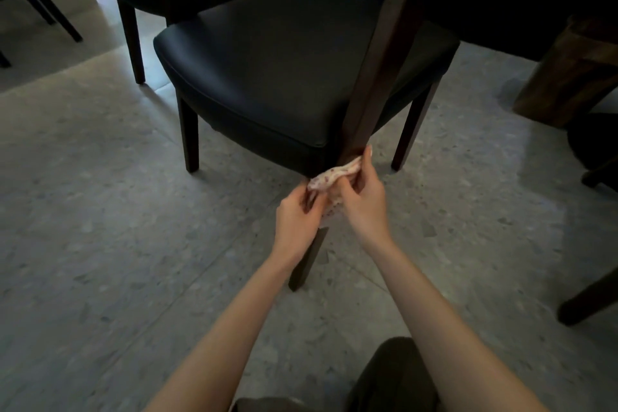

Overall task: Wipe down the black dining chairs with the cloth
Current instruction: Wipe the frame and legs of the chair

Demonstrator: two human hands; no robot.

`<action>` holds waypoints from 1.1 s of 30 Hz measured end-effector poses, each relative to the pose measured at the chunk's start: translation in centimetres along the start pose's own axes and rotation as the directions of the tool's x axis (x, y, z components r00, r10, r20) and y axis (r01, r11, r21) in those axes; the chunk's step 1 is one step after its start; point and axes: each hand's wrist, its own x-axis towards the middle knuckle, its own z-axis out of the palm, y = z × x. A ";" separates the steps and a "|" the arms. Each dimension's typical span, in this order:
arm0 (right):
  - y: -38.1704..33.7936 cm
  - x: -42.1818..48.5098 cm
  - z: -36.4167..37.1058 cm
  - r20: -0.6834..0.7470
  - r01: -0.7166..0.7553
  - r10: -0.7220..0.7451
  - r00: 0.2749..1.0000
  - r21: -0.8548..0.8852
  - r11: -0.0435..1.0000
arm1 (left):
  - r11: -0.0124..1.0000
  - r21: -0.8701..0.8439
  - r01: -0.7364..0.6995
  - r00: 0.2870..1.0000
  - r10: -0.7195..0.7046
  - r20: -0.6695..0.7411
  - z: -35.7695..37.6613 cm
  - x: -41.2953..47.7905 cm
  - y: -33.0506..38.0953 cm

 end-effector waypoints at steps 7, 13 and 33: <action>3.4 -0.1 -0.5 0.097 0.055 -0.052 0.994 -0.027 0.998 | 0.999 0.053 -0.004 0.998 0.001 0.061 0.2 1.1 -2.9; 11.0 -2.6 1.6 0.145 -0.154 0.155 0.977 -0.016 0.988 | 0.973 0.204 0.104 0.969 -0.145 0.198 -0.3 -0.4 -11.6; 15.7 -6.2 4.9 -0.183 -0.625 0.611 0.770 -0.025 0.781 | 0.889 0.265 0.373 0.907 -0.410 0.098 -2.1 -4.5 -13.9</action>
